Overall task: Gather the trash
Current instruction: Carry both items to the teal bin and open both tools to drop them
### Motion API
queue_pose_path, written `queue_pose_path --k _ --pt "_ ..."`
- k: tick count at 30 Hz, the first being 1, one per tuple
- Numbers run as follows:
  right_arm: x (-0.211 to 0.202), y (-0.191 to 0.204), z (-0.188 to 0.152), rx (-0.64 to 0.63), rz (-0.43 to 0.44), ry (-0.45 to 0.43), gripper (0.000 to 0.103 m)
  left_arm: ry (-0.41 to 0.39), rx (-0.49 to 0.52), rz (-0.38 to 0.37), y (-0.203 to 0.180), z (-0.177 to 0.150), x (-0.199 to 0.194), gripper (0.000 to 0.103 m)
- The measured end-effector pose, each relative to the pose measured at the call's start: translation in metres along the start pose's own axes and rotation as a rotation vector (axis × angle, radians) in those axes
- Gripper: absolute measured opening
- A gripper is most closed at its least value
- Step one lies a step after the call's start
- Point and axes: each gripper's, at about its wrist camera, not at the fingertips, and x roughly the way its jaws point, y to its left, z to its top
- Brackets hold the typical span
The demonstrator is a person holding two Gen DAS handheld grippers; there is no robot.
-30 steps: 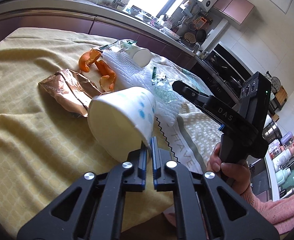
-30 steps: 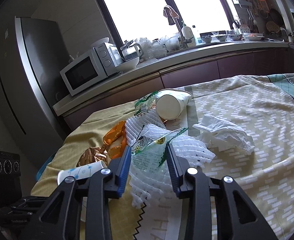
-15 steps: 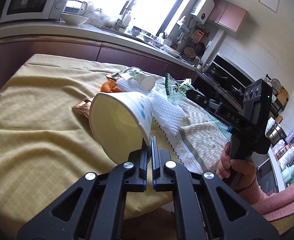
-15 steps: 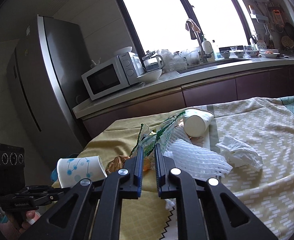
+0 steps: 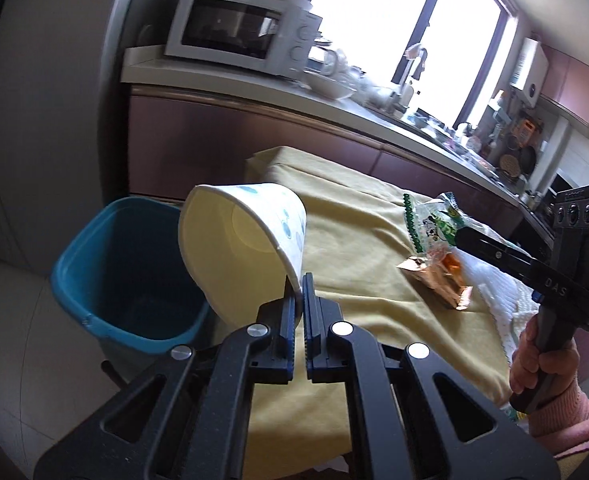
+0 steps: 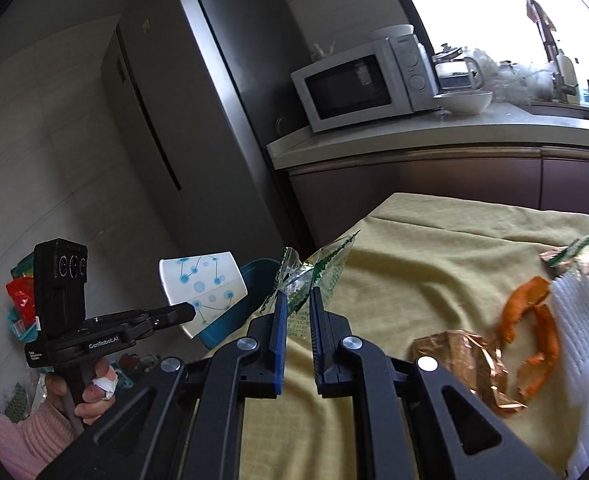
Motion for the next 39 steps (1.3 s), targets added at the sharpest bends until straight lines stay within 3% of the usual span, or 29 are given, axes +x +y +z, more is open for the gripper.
queue_pose_path --k 3,9,19,23,32,39 --pt "0.036 0.014 0.007 -0.022 0.047 0.066 0.010 0.017 -0.033 0.075 0.036 0.007 0.007 0.004" --pt "0.102 0.048 0.017 -0.073 0.092 0.179 0.011 0.067 -0.081 0.148 0.081 0.005 0.034 0.004" --pt "0.173 0.071 0.017 -0.126 0.046 0.326 0.013 0.128 -0.153 0.193 0.123 -0.001 0.070 0.004" --pt "0.195 0.072 0.015 -0.131 0.022 0.369 0.018 0.135 -0.166 0.211 0.128 0.001 0.082 0.006" --pt "0.204 0.062 0.019 -0.112 -0.007 0.360 0.034 0.089 -0.185 0.227 0.125 0.002 0.078 0.019" --pt "0.165 0.050 0.024 -0.080 0.023 0.290 0.036 0.031 -0.130 0.200 0.093 0.008 0.058 0.029"
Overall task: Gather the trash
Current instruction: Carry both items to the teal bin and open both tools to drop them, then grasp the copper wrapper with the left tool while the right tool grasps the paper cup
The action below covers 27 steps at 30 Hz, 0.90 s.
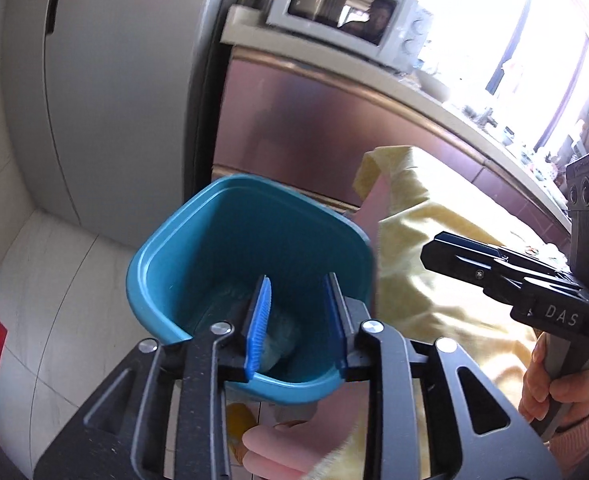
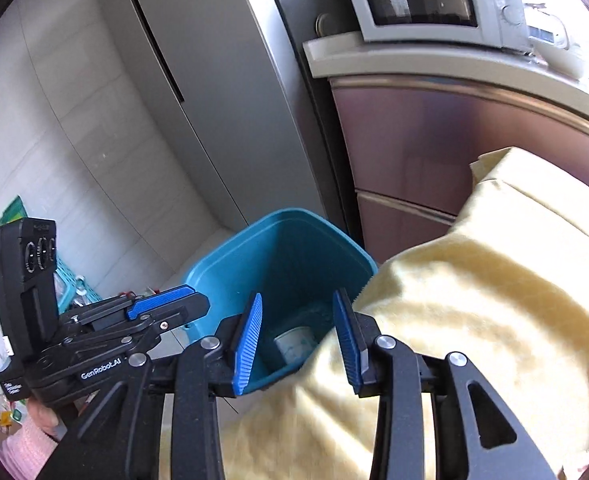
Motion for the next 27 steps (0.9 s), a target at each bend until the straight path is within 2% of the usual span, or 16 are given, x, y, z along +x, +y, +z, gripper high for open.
queue_pose_path --k 5,11,18,27 --pt "-0.054 -0.007 -0.017 -0.009 0.012 -0.093 0.041 -0.045 0.080 -0.072 -0.040 -0.003 -0.022 0.038" --pt "-0.121 -0.029 -0.049 0.006 -0.064 -0.199 0.042 -0.040 0.190 -0.204 -0.104 -0.016 -0.037 0.048" --pt "-0.190 -0.073 -0.091 0.106 -0.228 -0.272 0.047 0.062 0.268 -0.378 -0.178 -0.044 -0.025 0.051" --pt "-0.245 -0.155 -0.125 0.250 -0.460 -0.323 0.047 0.204 0.318 -0.482 -0.252 -0.074 0.008 0.052"
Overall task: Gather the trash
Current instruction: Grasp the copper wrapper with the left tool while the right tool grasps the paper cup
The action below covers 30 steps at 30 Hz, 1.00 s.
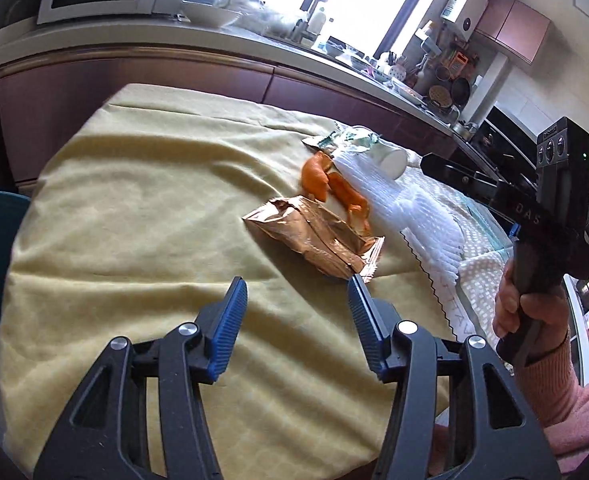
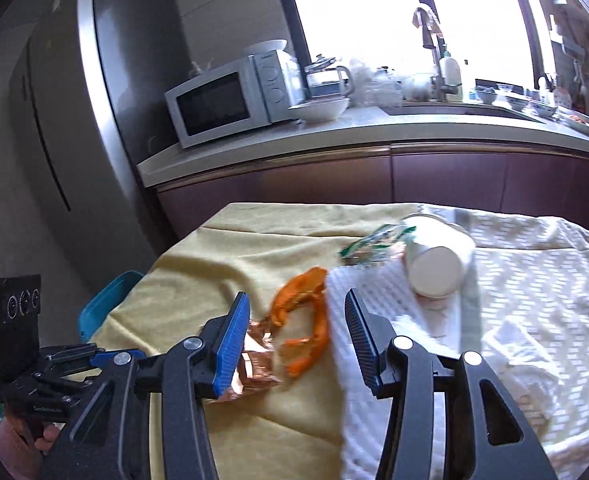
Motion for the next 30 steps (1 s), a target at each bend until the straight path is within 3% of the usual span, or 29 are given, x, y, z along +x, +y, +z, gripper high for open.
queue_pose_path --k 3,7,14,21,27,30 --pt "0.002 -0.032 0.005 0.064 -0.053 0.000 0.049 0.039 -0.011 -0.011 -0.004 0.004 0.021 0.052" --pt "0.016 -0.062 0.016 0.107 -0.123 0.012 0.061 0.076 -0.045 -0.026 -0.004 0.009 0.043 0.054" --pt "0.054 -0.098 0.031 0.215 -0.141 0.082 0.076 0.095 -0.101 -0.035 -0.002 0.019 0.057 0.060" --pt "0.078 -0.113 0.032 0.285 -0.136 0.146 0.076 0.114 -0.125 -0.046 0.000 0.020 0.057 0.061" --pt "0.082 -0.124 0.027 0.341 -0.098 0.157 0.060 0.133 -0.170 -0.105 0.002 0.024 0.062 0.061" --pt "0.081 -0.128 0.026 0.354 -0.085 0.152 0.059 0.146 -0.189 -0.129 0.002 0.024 0.067 0.036"
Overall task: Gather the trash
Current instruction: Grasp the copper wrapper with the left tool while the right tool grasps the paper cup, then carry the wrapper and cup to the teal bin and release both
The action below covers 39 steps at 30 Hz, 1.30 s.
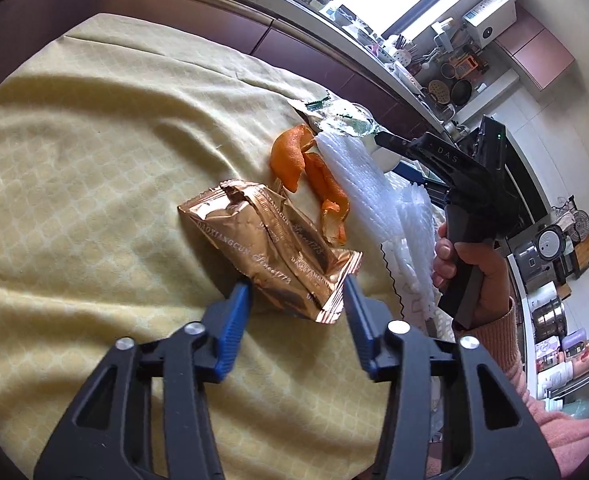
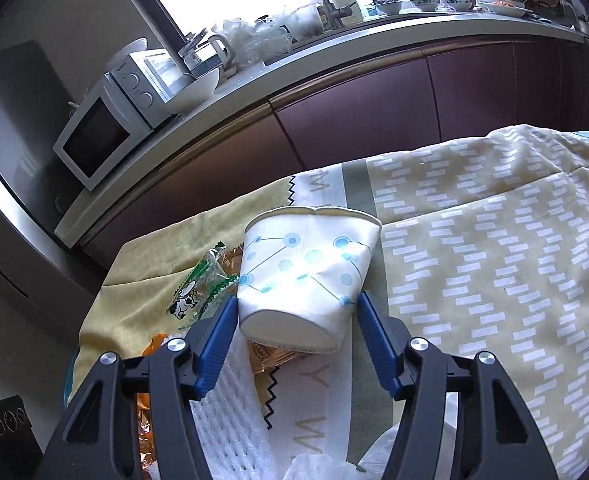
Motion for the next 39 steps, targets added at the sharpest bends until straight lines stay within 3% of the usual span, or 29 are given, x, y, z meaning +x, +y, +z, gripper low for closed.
queue_pose_path --k 2,6,12,27,32,39 --pt "-0.002 -0.001 -0.001 0.001 0.002 -0.006 0.059 0.004 -0.007 -0.011 0.000 0.001 0.003 0.031" --pt "-0.007 -0.004 -0.004 0.004 0.002 -0.027 0.059 0.017 -0.022 -0.020 0.001 0.002 0.008 0.012" --pt "-0.023 -0.007 -0.009 -0.005 0.002 -0.069 0.059 -0.019 0.002 -0.016 -0.002 0.006 0.008 0.001" --pt "-0.084 0.013 -0.028 -0.052 0.049 -0.213 0.059 -0.115 0.124 0.037 -0.013 -0.002 -0.032 0.001" --pt "-0.105 0.040 -0.045 -0.128 0.132 -0.249 0.059 -0.163 0.141 0.061 -0.008 -0.010 -0.059 0.001" --pt "-0.111 0.088 -0.069 -0.219 0.268 -0.227 0.059 -0.220 0.121 0.087 0.007 -0.023 -0.095 0.001"
